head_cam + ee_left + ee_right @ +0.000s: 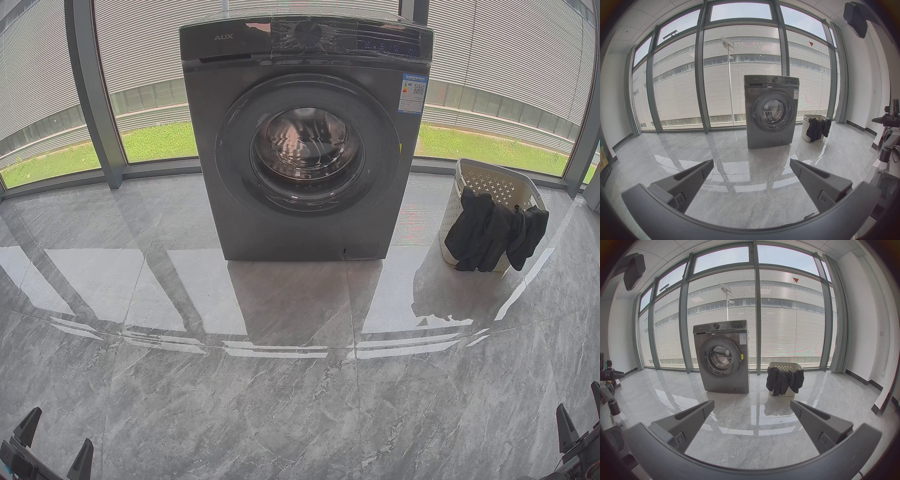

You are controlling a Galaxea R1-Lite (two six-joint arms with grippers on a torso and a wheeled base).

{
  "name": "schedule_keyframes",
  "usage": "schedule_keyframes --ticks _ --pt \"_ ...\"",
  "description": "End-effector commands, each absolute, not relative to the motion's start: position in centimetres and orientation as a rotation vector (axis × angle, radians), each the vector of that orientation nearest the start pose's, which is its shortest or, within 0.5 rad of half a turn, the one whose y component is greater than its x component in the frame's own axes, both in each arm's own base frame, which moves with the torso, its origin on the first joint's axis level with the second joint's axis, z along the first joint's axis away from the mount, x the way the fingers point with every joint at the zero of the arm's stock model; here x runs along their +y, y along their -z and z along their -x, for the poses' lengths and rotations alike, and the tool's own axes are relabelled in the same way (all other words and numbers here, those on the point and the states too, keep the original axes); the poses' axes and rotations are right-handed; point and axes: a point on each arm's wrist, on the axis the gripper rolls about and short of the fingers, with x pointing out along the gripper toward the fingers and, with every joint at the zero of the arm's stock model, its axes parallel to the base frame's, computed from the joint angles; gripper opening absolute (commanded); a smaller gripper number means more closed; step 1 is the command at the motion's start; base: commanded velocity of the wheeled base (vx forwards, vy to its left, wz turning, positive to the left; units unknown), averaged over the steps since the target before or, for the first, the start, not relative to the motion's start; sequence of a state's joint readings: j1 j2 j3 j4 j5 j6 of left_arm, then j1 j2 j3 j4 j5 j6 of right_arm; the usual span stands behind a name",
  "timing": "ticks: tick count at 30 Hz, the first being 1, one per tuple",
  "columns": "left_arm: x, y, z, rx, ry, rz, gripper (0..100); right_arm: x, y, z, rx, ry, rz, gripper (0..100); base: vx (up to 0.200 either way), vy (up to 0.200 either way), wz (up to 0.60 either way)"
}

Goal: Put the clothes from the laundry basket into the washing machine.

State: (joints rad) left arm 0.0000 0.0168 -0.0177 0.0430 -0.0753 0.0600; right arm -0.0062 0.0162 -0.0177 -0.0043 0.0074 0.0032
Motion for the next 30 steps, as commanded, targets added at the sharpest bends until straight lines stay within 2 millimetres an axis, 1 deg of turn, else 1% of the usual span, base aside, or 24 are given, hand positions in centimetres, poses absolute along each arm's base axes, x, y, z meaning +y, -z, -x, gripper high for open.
schedule_keyframes --ticks 1,30 --pt "-0.17 -7.11 2.3 0.041 0.076 -0.057 100 0.03 -7.6 2.28 -0.005 0.0 -0.006 100 0.0 0.0 0.0" --pt "-0.17 -7.11 2.3 0.041 0.078 -0.058 100 0.03 -7.6 2.28 -0.005 0.0 -0.002 100 0.0 0.0 0.0"
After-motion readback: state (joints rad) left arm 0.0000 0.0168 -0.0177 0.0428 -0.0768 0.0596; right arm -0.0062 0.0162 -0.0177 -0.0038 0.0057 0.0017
